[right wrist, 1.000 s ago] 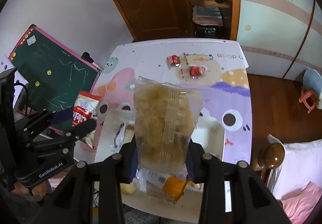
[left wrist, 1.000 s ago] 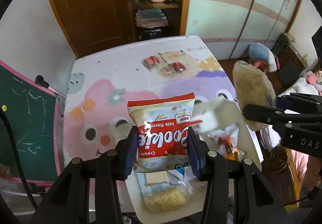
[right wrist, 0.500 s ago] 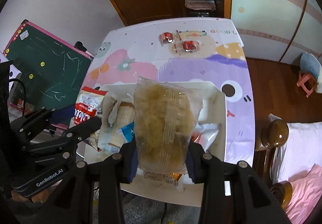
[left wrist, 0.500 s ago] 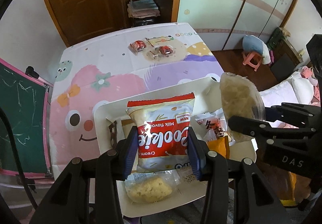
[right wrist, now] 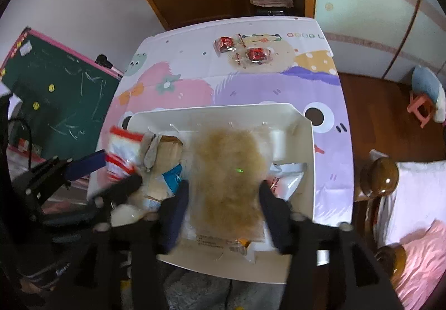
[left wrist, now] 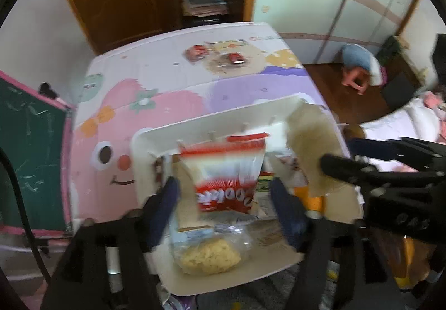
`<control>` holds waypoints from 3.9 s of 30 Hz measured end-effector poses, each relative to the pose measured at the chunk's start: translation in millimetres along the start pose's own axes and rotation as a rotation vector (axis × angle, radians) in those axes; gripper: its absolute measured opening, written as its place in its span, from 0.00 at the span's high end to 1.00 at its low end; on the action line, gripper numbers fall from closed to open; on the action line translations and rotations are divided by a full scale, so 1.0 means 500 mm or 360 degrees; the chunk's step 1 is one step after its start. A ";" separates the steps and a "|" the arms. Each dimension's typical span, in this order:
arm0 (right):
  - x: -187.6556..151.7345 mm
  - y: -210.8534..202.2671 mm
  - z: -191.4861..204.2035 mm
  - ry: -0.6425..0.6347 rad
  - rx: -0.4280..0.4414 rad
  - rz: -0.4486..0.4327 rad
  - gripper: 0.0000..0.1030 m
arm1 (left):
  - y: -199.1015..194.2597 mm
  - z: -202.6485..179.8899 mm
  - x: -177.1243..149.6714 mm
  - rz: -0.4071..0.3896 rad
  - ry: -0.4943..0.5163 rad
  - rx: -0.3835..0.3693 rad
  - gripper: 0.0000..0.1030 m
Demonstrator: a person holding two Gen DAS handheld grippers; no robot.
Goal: Organize snacks
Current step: 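Open both grippers to release the bags into the tray, then move both grippers back toward the red packs on the tablecloth, then grasp a red wrapped pack with the left gripper while the right grasps another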
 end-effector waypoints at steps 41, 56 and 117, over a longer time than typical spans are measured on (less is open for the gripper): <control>0.009 -0.016 0.018 0.0036 0.0057 -0.0096 0.27 | -0.012 0.009 -0.012 -0.0028 0.0005 0.0010 0.09; 0.064 -0.007 0.008 0.0064 0.0054 -0.0126 0.27 | 0.003 0.070 0.065 -0.0046 -0.0017 0.0031 0.09; 0.471 0.480 -0.196 0.0106 -0.0187 0.0374 0.39 | 0.582 0.043 0.575 0.0140 0.0826 -0.0113 0.06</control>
Point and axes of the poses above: each gripper's, at about its wrist camera, not at the fingertips, and y roughly the way its jaws point, z to its left, x to its top, the point moved 10 cm from there along y, roughly the way its jaws point, and after that the axes turned 7 degrees about x, right-handed, at the moved point
